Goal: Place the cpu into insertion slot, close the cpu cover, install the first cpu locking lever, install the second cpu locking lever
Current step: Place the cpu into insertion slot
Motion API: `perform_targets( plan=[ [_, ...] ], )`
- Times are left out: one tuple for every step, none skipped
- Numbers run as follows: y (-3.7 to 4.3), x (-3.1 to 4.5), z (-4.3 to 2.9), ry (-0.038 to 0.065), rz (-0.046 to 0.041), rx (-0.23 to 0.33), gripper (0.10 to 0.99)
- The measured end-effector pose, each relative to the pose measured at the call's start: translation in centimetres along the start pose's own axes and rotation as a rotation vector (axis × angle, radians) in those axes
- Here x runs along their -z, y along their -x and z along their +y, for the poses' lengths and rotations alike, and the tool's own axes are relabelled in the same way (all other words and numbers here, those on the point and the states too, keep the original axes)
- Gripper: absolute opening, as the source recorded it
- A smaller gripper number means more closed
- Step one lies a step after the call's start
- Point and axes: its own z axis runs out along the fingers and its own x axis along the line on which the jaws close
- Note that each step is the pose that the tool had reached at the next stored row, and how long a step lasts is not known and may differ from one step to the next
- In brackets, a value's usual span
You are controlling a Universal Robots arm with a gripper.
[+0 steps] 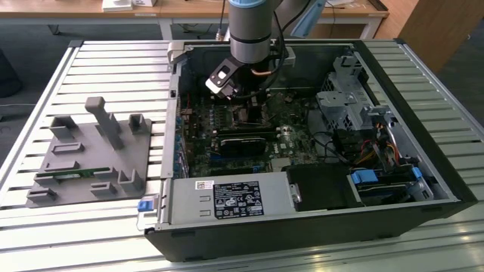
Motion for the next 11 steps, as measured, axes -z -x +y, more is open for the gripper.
perform_targets(
  plan=[
    [0.0, 0.0, 0.0, 0.0, 0.0, 0.0, 0.612],
    [0.0, 0.0, 0.0, 0.0, -0.0002, 0.0, 0.612],
    [0.0, 0.04, 0.0, 0.0, -0.0004, 0.0, 0.612],
    [0.0, 0.1, 0.0, 0.0, -0.0003, 0.0, 0.612],
    [0.0, 0.17, 0.01, 0.0, -0.0001, 0.0, 0.612],
    [0.0, 0.26, 0.02, 0.0, -0.0001, 0.0, 0.612],
    [0.01, 0.34, 0.02, 0.0, -0.0002, 0.0, 0.612],
    [0.0, 0.42, 0.03, 0.0, -0.0001, 0.0, 0.612],
    [0.01, 0.53, 0.04, 0.0, -0.0001, 0.0, 0.612],
    [0.01, 0.66, 0.06, 0.0, -0.0002, 0.0, 0.612],
    [0.01, 0.82, 0.08, -0.001, -0.0001, 0.0, 0.6]
  ],
)
